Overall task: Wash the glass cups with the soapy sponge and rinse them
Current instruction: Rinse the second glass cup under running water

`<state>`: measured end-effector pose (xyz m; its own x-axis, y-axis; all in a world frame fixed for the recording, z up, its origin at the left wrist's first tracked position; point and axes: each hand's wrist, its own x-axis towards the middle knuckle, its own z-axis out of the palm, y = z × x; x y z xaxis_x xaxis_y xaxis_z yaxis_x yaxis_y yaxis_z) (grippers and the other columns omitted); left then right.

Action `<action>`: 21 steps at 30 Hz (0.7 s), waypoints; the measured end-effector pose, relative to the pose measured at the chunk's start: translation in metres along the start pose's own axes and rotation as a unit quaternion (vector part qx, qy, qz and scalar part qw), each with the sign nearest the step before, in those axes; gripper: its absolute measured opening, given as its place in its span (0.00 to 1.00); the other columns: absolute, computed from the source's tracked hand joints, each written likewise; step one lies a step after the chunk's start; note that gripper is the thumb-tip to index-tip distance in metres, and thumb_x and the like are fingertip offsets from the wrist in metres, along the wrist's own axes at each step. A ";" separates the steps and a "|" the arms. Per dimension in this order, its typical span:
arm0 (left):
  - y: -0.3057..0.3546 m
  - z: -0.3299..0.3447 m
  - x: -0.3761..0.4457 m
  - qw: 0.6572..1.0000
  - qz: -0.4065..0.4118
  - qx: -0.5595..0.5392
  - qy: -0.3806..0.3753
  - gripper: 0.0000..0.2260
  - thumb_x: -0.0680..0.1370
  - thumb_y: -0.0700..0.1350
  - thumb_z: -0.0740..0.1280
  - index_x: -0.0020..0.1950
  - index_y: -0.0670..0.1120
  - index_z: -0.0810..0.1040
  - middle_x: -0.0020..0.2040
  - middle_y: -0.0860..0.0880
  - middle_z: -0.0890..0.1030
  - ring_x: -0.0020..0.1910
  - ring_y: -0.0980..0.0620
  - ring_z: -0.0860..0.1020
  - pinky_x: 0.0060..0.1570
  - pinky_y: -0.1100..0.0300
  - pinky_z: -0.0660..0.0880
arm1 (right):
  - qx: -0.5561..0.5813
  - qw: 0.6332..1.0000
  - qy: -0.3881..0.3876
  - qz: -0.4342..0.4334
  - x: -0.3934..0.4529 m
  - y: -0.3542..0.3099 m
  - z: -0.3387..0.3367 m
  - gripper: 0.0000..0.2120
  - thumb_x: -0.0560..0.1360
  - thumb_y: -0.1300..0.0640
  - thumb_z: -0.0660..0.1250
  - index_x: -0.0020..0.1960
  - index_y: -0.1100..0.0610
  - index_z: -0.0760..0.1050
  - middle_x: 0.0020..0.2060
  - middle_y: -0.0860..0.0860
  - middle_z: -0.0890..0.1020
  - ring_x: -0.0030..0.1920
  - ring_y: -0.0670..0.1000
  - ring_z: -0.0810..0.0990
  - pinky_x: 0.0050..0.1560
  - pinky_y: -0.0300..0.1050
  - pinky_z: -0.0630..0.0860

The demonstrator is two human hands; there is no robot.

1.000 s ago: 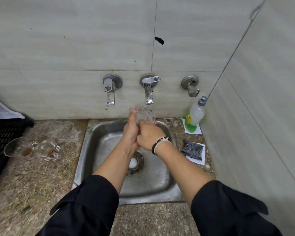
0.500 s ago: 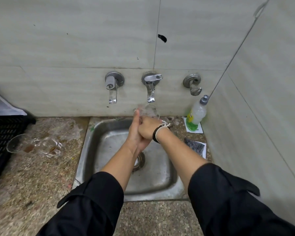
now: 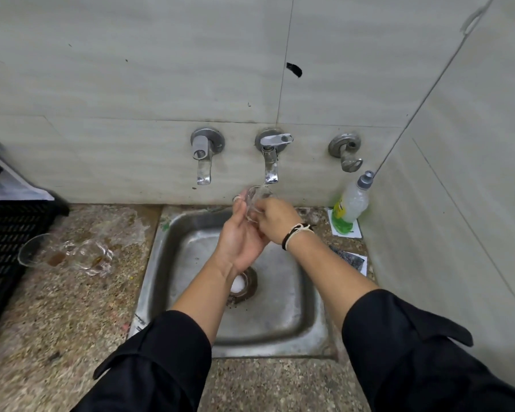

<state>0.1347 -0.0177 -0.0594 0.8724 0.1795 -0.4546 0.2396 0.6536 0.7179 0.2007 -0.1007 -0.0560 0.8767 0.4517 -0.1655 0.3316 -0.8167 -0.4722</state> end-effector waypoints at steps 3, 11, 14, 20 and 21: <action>-0.001 -0.012 0.002 0.997 -0.001 0.083 -0.009 0.11 0.88 0.46 0.55 0.60 0.44 0.76 0.47 0.47 0.85 0.38 0.54 0.85 0.34 0.62 0.81 | -0.021 0.999 0.046 -0.011 0.001 0.014 0.004 0.06 0.77 0.62 0.65 0.48 0.58 0.81 0.45 0.59 0.85 0.49 0.61 0.83 0.46 0.47 0.76; 0.003 -0.040 0.043 0.987 -0.154 -0.029 0.022 0.26 0.79 0.64 0.65 0.65 0.43 0.78 0.63 0.34 0.80 0.58 0.33 0.81 0.60 0.33 0.77 | -0.101 0.987 -0.001 -0.127 -0.011 0.026 0.000 0.05 0.73 0.61 0.67 0.48 0.60 0.79 0.45 0.58 0.83 0.46 0.61 0.81 0.47 0.51 0.77; 0.007 -0.024 0.050 0.988 -0.125 -0.086 0.025 0.17 0.83 0.54 0.62 0.58 0.42 0.80 0.53 0.39 0.84 0.48 0.41 0.84 0.54 0.43 0.80 | -0.133 0.984 0.001 -0.117 -0.016 0.008 0.000 0.08 0.74 0.62 0.66 0.52 0.57 0.80 0.50 0.58 0.83 0.52 0.62 0.80 0.52 0.51 0.75; -0.003 -0.013 0.064 0.989 -0.057 -0.071 0.120 0.15 0.81 0.45 0.64 0.61 0.36 0.80 0.53 0.36 0.83 0.46 0.40 0.84 0.40 0.49 0.83 | -0.015 0.998 -0.053 0.031 -0.023 -0.014 0.014 0.22 0.74 0.53 0.61 0.68 0.54 0.73 0.58 0.59 0.81 0.56 0.62 0.81 0.56 0.53 0.79; -0.008 -0.014 0.067 0.988 -0.048 -0.063 0.130 0.14 0.80 0.46 0.65 0.58 0.37 0.81 0.52 0.37 0.84 0.45 0.41 0.85 0.40 0.51 0.83 | 0.013 0.997 -0.063 0.040 -0.020 -0.015 0.013 0.23 0.74 0.54 0.61 0.69 0.54 0.72 0.59 0.59 0.81 0.57 0.61 0.81 0.57 0.53 0.79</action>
<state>0.1854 -0.0005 -0.1024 0.7052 0.2843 -0.6496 0.2464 0.7607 0.6005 0.1739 -0.0927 -0.0572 0.8491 0.4277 -0.3101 0.2515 -0.8435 -0.4747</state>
